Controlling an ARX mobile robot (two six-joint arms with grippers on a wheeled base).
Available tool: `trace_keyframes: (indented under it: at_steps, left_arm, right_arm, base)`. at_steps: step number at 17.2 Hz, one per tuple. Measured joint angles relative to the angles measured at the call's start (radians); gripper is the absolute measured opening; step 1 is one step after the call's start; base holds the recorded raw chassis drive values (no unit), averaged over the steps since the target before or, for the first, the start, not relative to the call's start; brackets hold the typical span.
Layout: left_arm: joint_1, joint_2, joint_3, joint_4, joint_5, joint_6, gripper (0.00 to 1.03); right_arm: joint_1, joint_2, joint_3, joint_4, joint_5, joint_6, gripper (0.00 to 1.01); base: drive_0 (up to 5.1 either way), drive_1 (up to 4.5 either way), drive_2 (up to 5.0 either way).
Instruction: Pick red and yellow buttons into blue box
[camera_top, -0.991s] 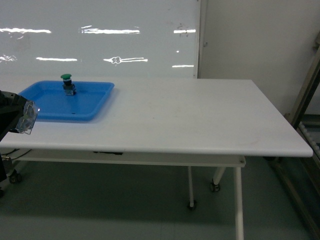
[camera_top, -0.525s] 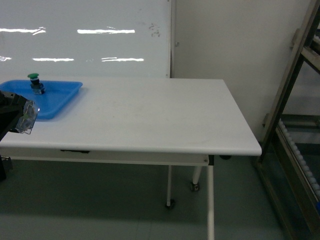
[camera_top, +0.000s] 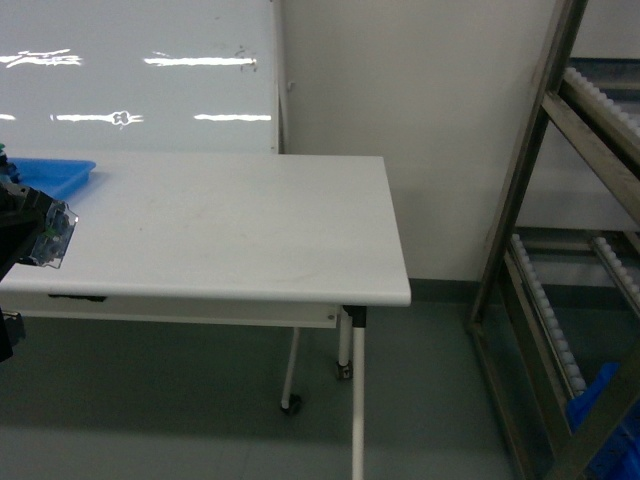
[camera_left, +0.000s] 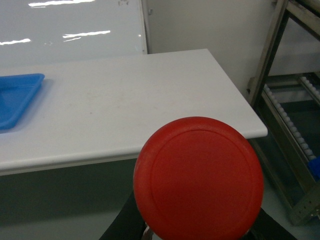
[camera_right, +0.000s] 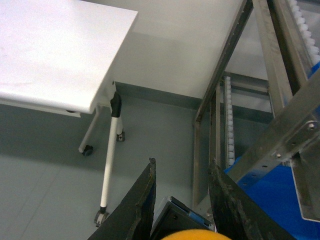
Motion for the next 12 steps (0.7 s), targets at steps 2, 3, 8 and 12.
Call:
trace_keyframes:
  at_steps: [2,3,8,12]
  left_arm:
    - [0.000,0.001,0.000,-0.006,0.000,0.000,0.23]
    - [0.000,0.000,0.000,0.001,0.001,0.000,0.23]
    - [0.001,0.000,0.000,-0.002,0.001,0.002,0.23]
    - [0.001,0.000,0.000,-0.002,0.000,0.003,0.23]
  right_arm:
    - [0.000,0.000,0.000,-0.002,0.000,0.000,0.29]
    - [0.000,0.000,0.000,0.000,0.000,0.000,0.29]
    - [0.000,0.000,0.000,0.000,0.000,0.000,0.29]
    - [0.000,0.000,0.000,0.000,0.000,0.000,0.29]
  base:
    - [5.0,-2.38,-2.4]
    - [4.9,-2.46,-2.5]
    - [4.9,-2.52,-2.5]
    - [4.9,-2.50,-2.5]
